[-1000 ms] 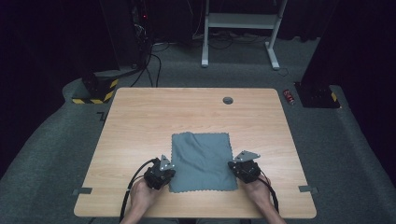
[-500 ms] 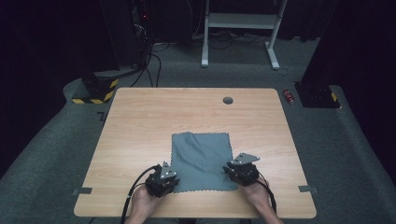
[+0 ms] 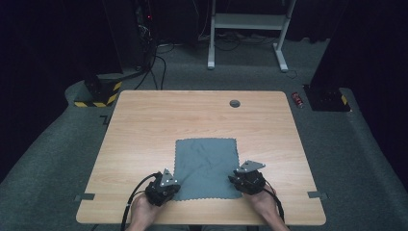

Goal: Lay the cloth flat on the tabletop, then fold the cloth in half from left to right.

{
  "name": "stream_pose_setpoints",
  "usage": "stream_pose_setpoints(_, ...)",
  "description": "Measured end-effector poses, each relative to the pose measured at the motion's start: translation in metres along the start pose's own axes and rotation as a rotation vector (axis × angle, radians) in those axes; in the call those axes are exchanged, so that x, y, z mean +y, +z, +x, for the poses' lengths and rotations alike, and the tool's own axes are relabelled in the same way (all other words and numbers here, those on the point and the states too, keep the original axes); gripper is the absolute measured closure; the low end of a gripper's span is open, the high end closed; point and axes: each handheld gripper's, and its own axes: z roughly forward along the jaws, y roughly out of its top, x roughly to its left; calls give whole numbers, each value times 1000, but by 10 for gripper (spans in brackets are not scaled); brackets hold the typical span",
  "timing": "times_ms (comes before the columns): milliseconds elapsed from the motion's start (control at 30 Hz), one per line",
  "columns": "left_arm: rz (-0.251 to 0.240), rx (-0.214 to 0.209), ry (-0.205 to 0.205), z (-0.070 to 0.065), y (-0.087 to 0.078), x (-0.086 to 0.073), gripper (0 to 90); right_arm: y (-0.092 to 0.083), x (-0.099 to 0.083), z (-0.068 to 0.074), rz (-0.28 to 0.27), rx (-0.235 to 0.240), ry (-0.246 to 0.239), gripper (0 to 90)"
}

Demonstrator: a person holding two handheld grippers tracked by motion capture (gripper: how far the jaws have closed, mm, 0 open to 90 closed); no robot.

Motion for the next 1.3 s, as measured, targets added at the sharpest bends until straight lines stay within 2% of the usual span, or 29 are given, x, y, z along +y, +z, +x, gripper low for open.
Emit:
stream_pose_setpoints(133,-40,23,-58,8,3,4,625,1,6,4,-42,-7,-8,587)
stream_pose_setpoints(200,-64,42,-98,14,9,8,562,3,10,5,-77,-11,-8,582)
stream_pose_setpoints(267,-83,55,-139,20,15,13,529,8,13,6,-84,-19,-5,571)
stream_pose_setpoints(333,-95,82,-156,25,22,18,513,12,15,7,-77,-29,-9,574)
stream_pose_setpoints(400,-94,104,-169,28,28,22,508,16,16,7,-42,-27,-14,589)
stream_pose_setpoints(433,-91,119,-164,29,31,24,508,17,15,8,-17,-31,-26,599)
stream_pose_setpoints(467,-82,129,-155,30,33,24,508,16,12,8,-29,-27,-22,608)
stream_pose_setpoints(567,-96,121,-159,31,34,23,510,12,7,5,-35,1,-13,618)
stream_pose_setpoints(633,-98,119,-158,31,34,23,509,10,4,4,-39,4,-15,605)
stream_pose_setpoints(733,-93,113,-160,32,34,24,501,10,5,3,-38,-3,-12,569)
stream_pose_setpoints(800,-86,112,-157,34,34,26,494,11,7,4,-33,-16,-15,582)
stream_pose_setpoints(867,-85,101,-164,36,35,27,494,11,8,8,-53,-19,-19,584)
stream_pose_setpoints(967,-101,84,-195,43,35,29,490,14,11,14,-74,-1,-18,583)
stream_pose_setpoints(1067,-118,71,-247,51,35,28,491,18,16,19,-70,25,-30,602)
stream_pose_setpoints(1167,-106,92,-251,59,34,31,490,22,19,24,-69,53,-20,606)
stream_pose_setpoints(1300,-107,115,-261,71,31,38,478,25,21,28,-76,65,-35,611)
